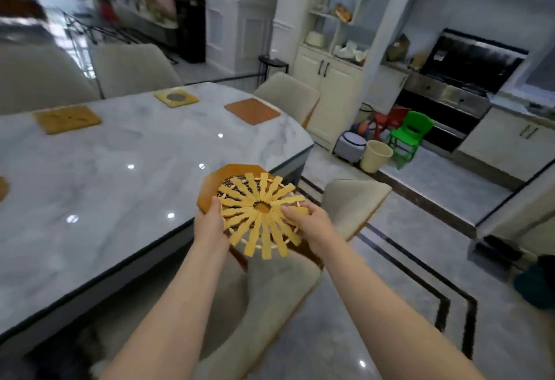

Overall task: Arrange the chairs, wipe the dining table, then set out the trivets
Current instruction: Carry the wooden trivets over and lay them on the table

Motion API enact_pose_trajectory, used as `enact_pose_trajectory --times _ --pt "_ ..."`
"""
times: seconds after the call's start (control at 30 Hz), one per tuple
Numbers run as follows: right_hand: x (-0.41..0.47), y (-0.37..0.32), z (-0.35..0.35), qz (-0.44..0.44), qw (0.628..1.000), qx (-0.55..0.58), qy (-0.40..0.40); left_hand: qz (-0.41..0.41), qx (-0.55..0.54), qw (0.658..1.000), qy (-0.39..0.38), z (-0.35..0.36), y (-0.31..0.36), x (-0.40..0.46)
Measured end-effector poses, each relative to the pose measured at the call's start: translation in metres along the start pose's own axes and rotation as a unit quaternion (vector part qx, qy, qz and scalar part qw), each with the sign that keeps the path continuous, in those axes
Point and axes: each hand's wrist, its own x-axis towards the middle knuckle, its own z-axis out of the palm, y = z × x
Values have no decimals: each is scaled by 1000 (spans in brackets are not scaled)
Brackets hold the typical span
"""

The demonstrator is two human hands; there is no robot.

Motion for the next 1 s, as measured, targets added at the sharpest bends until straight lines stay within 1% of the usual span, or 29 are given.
enact_pose_trajectory --times 0.1,0.17,0.27,0.43,0.6,0.7,0.87,0.93,1.0 --pt "41 -6 37 2 998 -30 -61 20 -34 998 45 -16 22 28" --pt "66 -9 68 10 994 -48 -103 37 -63 993 89 -34 35 47" --pt "92 -10 104 18 988 -50 -147 36 -94 985 141 -55 50 64" --pt "129 -4 175 60 968 -61 -234 66 -166 960 216 -94 69 88" --pt "165 0 232 55 944 -87 -312 97 -232 928 276 -120 82 112" --pt "190 7 257 56 934 -100 -338 126 -257 909 301 -124 85 127" --pt "219 25 287 78 923 -98 -364 137 -303 884 329 -136 79 154" --pt "229 36 297 88 921 -91 -368 156 -328 869 336 -144 77 163" --pt "240 46 305 102 927 -71 -353 186 -344 850 352 -153 77 171"
